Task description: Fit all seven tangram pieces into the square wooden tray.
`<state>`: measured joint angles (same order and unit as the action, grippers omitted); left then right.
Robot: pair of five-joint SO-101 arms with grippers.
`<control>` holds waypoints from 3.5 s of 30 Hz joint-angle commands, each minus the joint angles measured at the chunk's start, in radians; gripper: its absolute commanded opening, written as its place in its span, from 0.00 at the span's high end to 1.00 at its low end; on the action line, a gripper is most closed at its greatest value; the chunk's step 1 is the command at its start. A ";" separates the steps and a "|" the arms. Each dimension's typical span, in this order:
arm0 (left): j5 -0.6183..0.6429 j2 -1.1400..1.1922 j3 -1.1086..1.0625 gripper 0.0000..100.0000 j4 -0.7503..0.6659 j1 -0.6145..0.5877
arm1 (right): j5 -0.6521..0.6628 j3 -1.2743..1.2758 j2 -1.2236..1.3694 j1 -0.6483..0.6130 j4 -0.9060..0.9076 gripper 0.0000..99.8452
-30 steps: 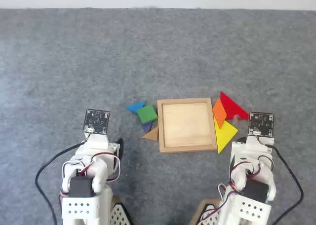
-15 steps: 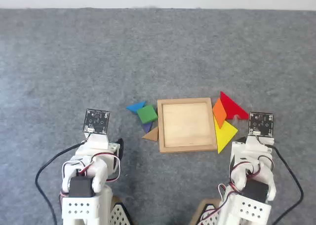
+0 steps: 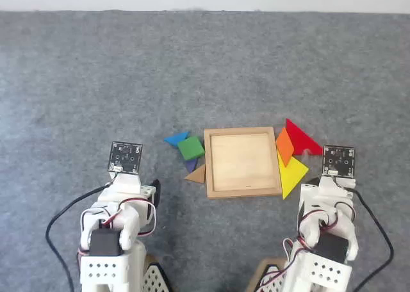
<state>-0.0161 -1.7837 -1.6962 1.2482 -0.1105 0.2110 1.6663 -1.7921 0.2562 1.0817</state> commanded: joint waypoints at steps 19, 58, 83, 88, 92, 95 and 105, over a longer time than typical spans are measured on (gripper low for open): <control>0.009 -0.011 0.012 0.82 0.002 -0.003 | 0.009 0.018 -0.001 -0.005 -0.013 0.94; 0.009 -0.011 0.012 0.82 0.002 -0.003 | 0.009 0.018 -0.001 -0.005 -0.013 0.94; 0.009 -0.011 0.012 0.82 0.002 -0.003 | 0.009 0.018 -0.001 -0.005 -0.013 0.94; 0.009 -0.011 0.012 0.82 0.002 -0.003 | 0.009 0.018 -0.001 -0.005 -0.013 0.94; 0.009 -0.011 0.012 0.82 0.002 -0.003 | 0.002 0.018 -0.002 -0.016 -0.013 0.94; 0.009 -0.011 0.012 0.82 0.002 -0.003 | 0.002 0.018 -0.012 -0.097 -0.030 0.94; 0.009 -0.011 0.012 0.82 0.002 -0.003 | 0.003 0.017 -0.015 -0.464 0.216 0.94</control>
<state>-0.0161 -1.7837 -1.6962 1.2482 -0.1105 0.2110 1.6663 -1.7921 -0.1258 1.2689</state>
